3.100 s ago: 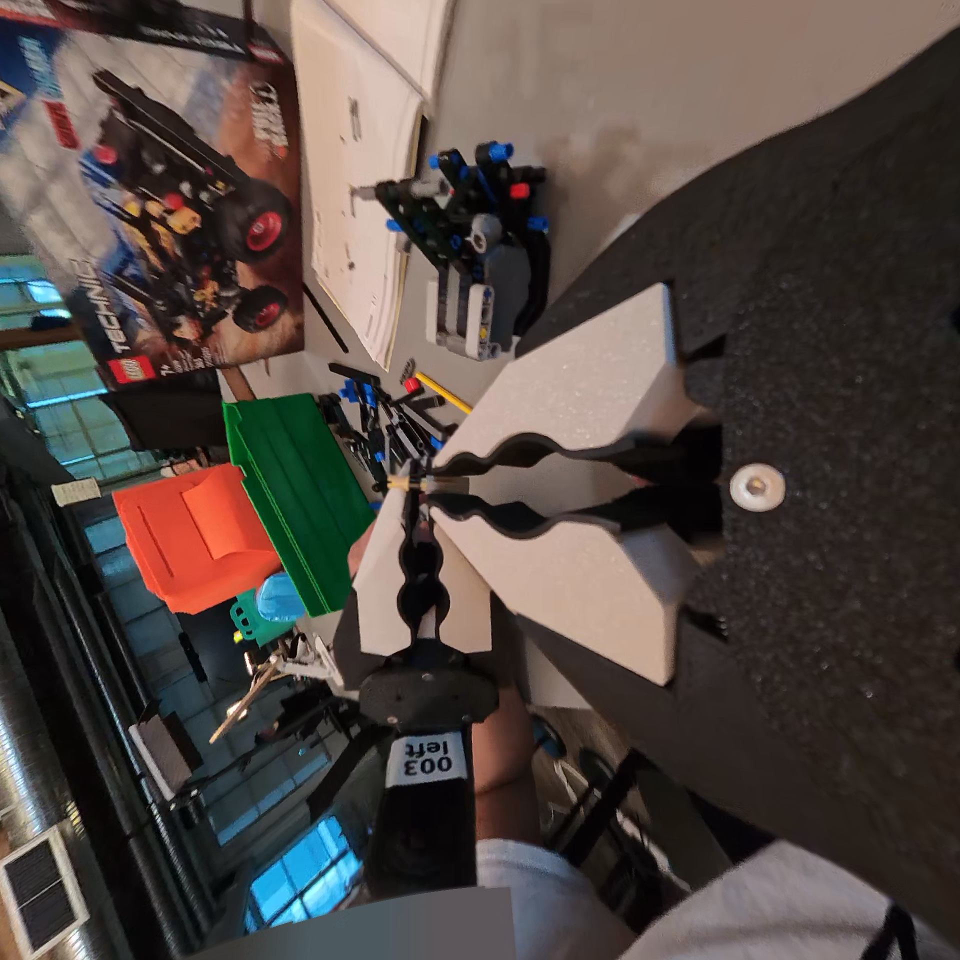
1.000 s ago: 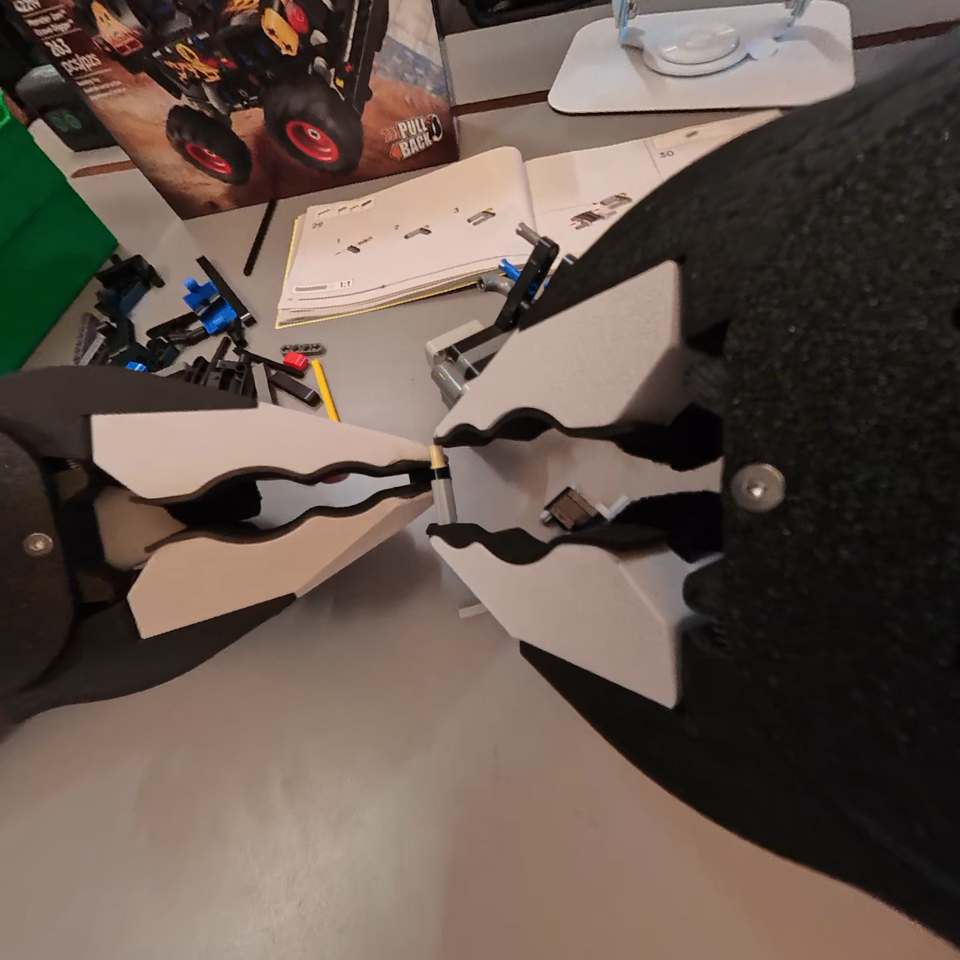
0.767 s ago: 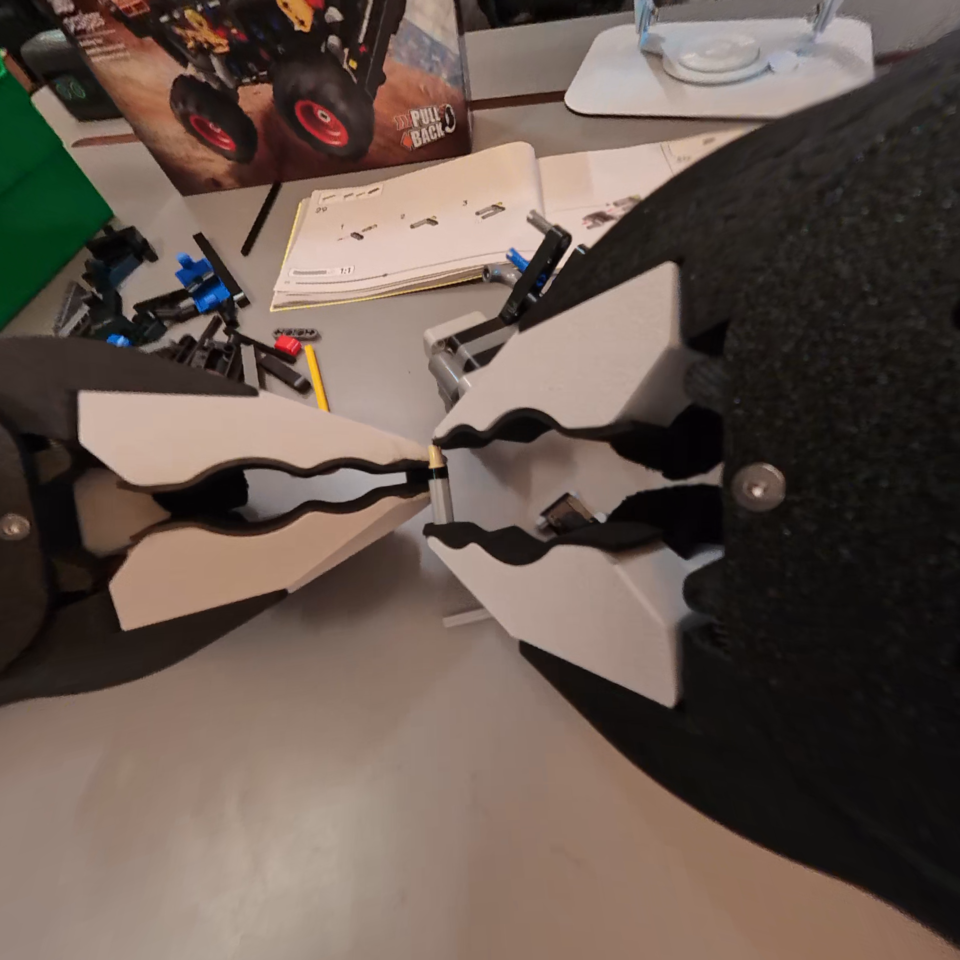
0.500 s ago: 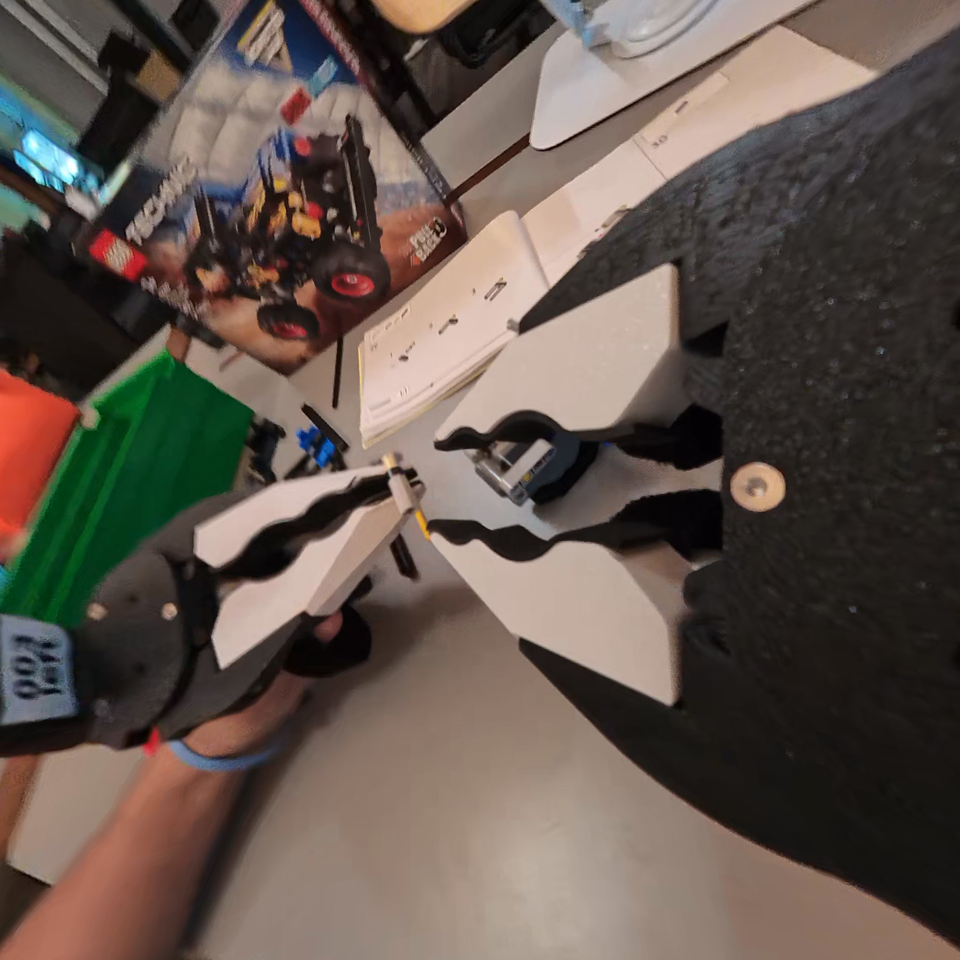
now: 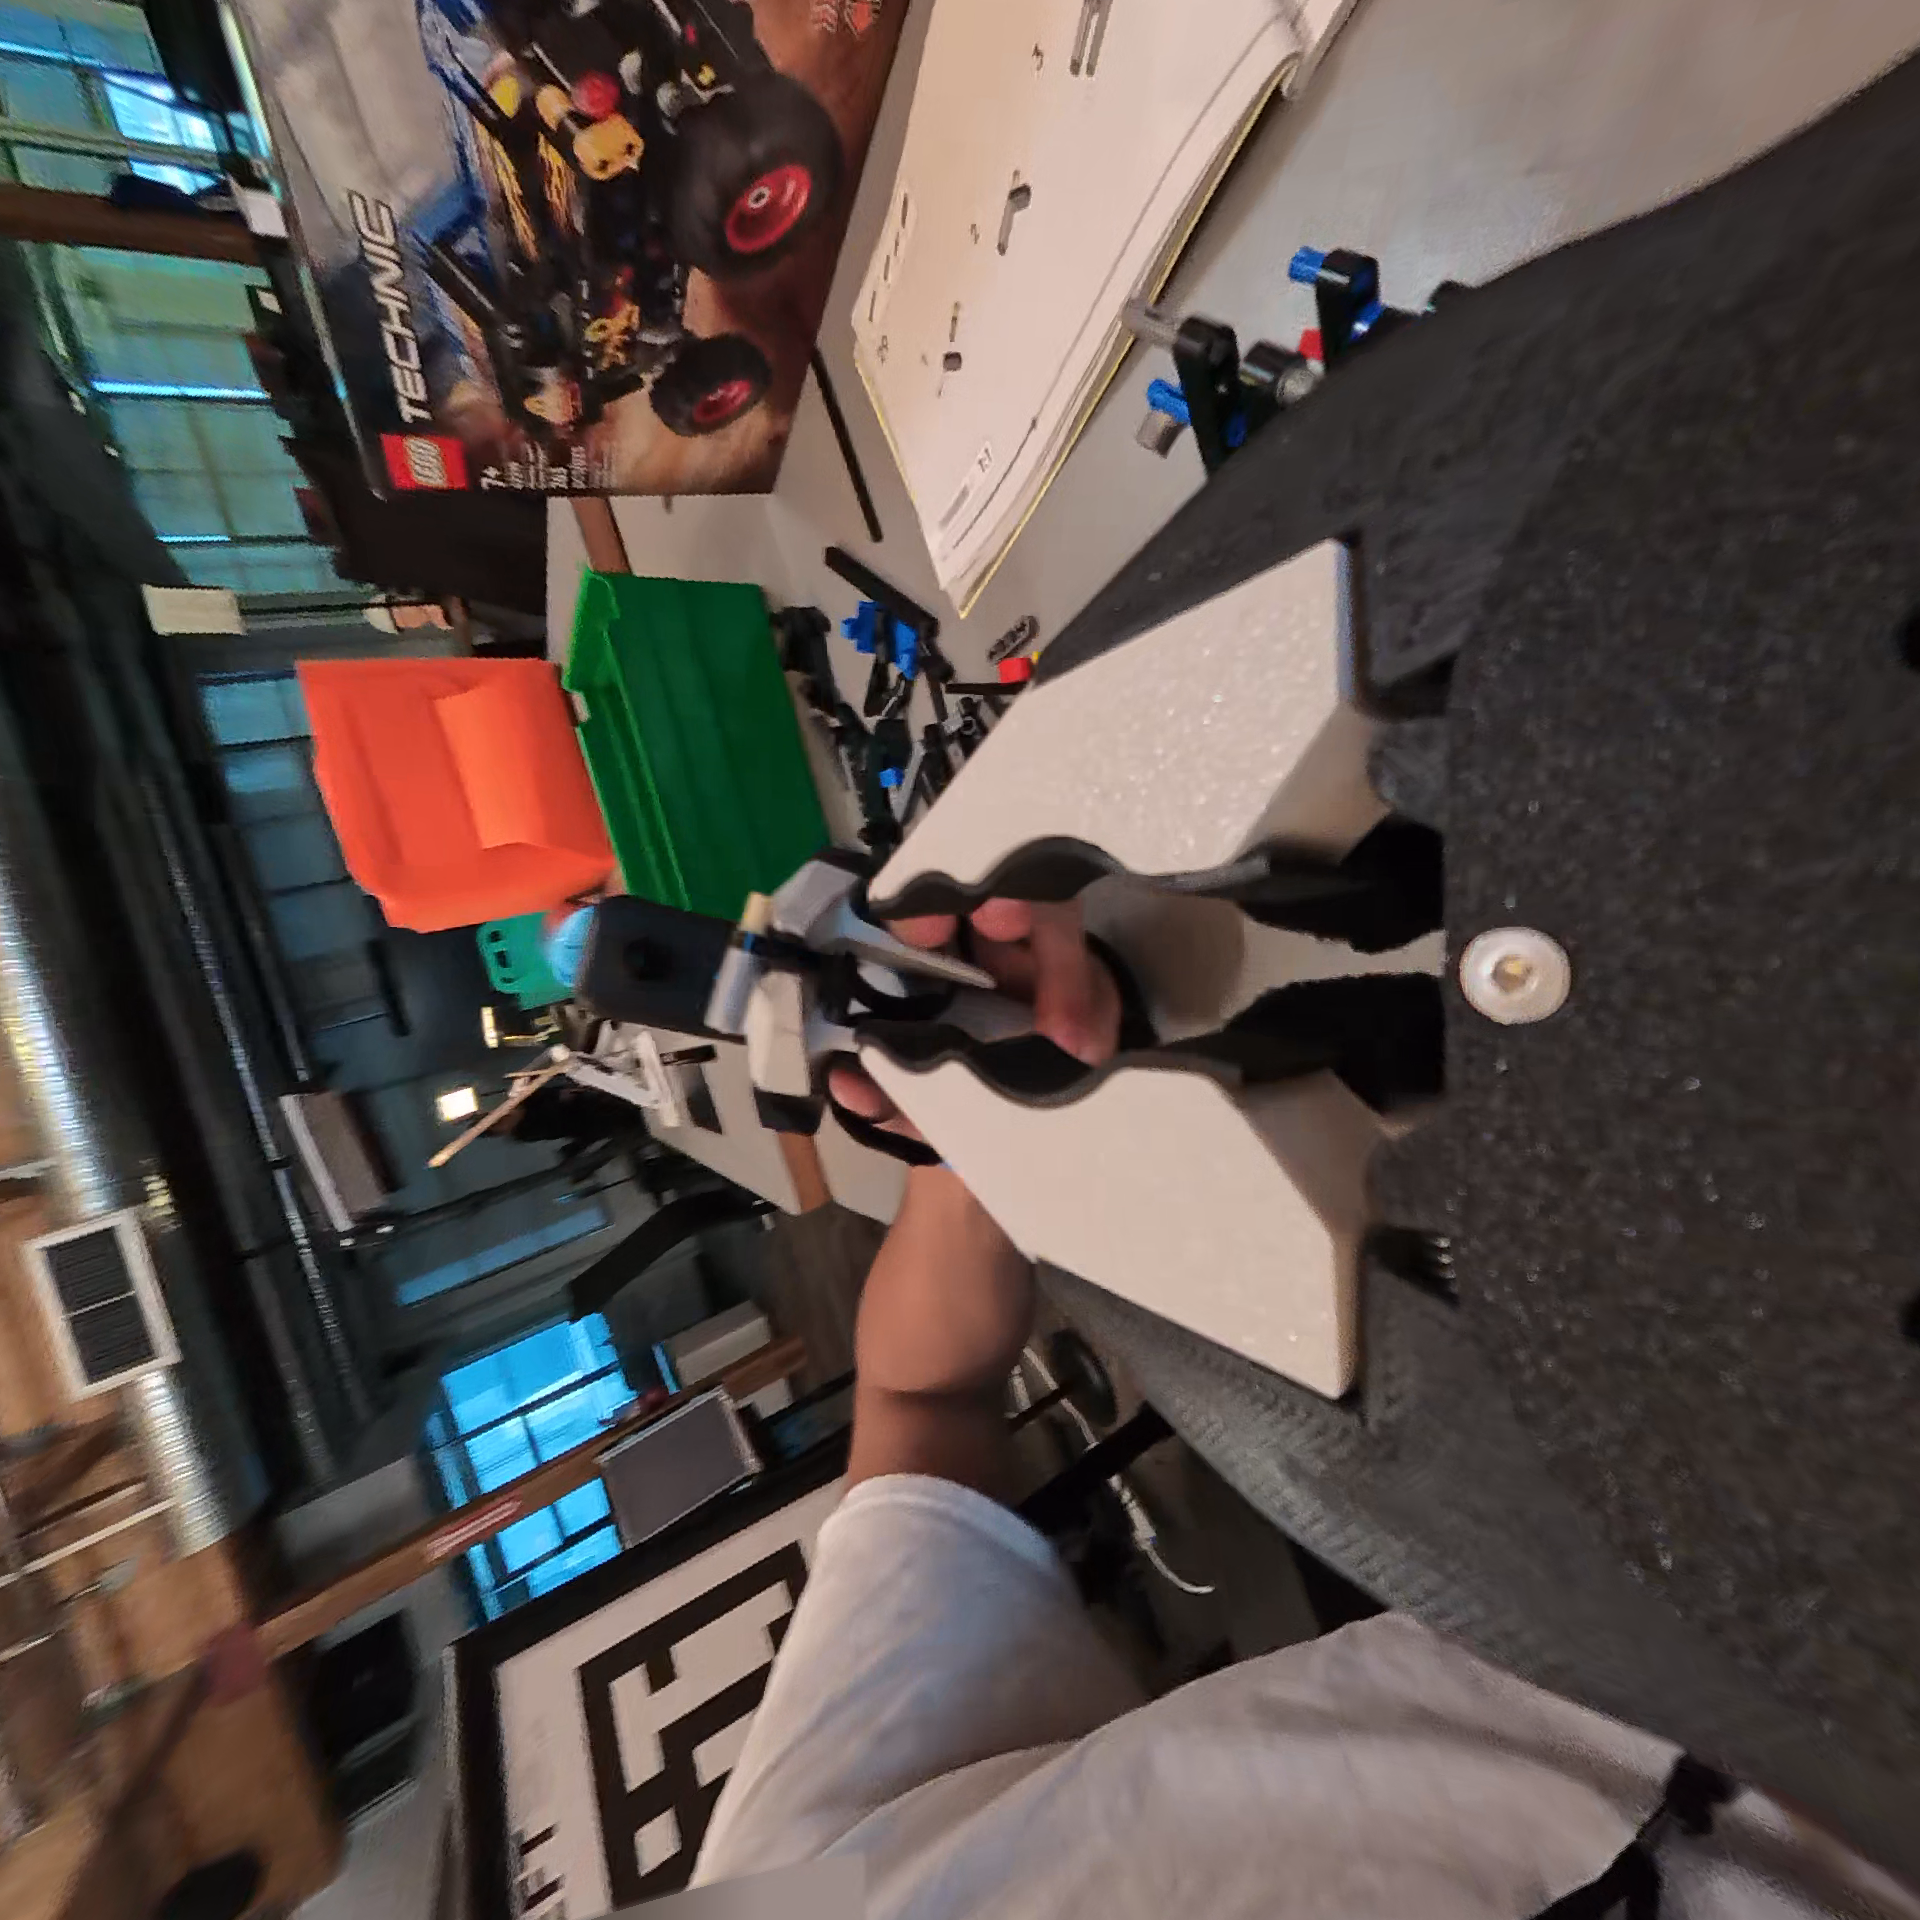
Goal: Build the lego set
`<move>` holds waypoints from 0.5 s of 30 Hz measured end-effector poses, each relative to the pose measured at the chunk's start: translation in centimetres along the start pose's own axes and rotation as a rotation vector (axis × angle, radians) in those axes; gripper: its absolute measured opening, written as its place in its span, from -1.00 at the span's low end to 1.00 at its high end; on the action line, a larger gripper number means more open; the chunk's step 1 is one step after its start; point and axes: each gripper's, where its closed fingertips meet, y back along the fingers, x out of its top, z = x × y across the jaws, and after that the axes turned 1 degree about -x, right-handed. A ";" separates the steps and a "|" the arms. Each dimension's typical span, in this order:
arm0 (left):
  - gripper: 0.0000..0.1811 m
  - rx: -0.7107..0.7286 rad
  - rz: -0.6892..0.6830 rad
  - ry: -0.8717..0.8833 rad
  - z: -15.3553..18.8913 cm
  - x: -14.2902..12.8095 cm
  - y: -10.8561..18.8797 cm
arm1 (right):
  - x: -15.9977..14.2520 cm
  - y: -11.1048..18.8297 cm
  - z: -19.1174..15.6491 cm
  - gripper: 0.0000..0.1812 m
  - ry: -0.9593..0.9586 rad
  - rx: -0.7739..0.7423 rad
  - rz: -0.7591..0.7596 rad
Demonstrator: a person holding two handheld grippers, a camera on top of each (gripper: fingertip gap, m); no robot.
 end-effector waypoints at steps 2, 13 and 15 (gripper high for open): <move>-0.99 -0.020 -0.013 0.018 0.3 -0.4 -0.2 | 0.2 0.0 0.1 -0.79 -0.036 0.015 0.014; -0.98 -0.032 0.043 0.101 0.4 -0.5 -0.6 | -0.3 -1.0 -0.9 -0.80 -0.131 0.088 -0.001; -0.99 -0.039 0.032 0.106 0.5 -0.8 -0.8 | -0.4 -1.1 -0.8 -0.86 -0.129 0.082 0.004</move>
